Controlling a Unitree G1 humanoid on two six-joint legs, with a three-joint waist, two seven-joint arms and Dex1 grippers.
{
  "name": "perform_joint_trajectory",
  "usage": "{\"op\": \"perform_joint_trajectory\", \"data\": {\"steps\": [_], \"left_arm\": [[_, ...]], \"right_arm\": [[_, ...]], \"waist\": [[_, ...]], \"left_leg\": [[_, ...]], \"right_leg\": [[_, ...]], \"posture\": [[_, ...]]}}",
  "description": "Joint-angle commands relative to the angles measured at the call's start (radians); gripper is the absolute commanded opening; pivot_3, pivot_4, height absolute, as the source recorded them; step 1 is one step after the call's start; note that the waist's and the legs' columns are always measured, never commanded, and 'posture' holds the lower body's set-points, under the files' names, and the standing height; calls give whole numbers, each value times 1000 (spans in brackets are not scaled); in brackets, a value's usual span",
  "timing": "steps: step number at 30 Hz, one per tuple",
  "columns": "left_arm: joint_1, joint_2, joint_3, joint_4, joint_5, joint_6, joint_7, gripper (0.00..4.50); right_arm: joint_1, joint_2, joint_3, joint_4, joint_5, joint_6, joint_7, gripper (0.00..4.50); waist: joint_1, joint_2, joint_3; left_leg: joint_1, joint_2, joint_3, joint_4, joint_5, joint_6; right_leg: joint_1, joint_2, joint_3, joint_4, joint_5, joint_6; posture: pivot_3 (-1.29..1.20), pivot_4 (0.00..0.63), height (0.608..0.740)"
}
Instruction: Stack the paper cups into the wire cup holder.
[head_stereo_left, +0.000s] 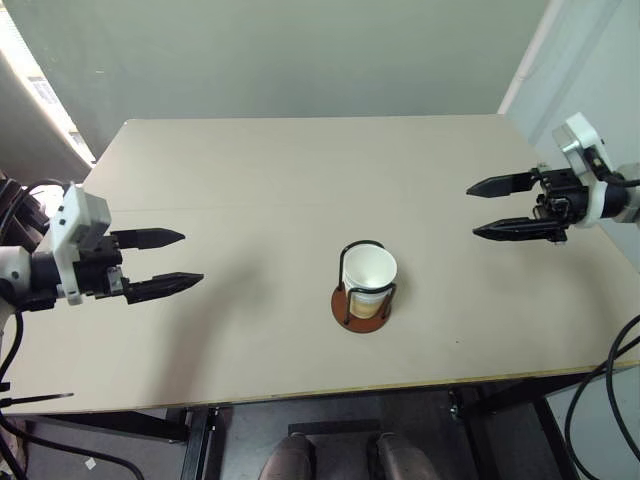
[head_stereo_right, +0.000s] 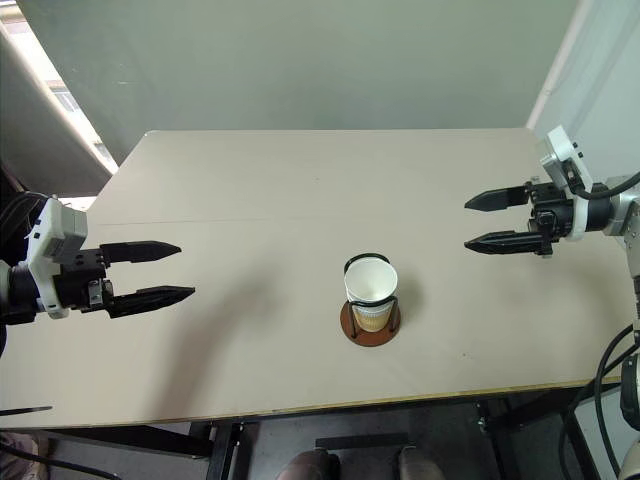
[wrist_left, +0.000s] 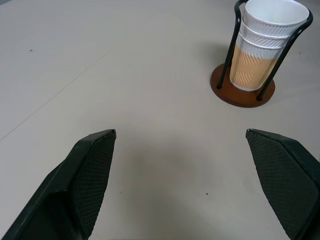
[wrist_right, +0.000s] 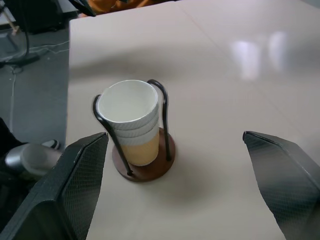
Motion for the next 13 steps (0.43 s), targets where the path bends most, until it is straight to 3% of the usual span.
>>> {"op": "perform_joint_trajectory", "data": {"steps": [1,13], "left_arm": [[-15,13,-2,-2,13,-21,9,4472],[-28,9,-15,-15,-2,1,11,4472]], "right_arm": [[-30,1,-24,3,-17,-10,11,4500],[-10,1,-28,-9,-27,-4,13,4500]], "waist": [[0,0,0],[0,0,0]], "left_leg": [[0,0,0,0,0,0],[0,0,0,0,0,-1]], "right_leg": [[0,0,0,0,0,0],[0,0,0,0,0,0]], "posture": [[0,150,740],[0,150,740]]}}
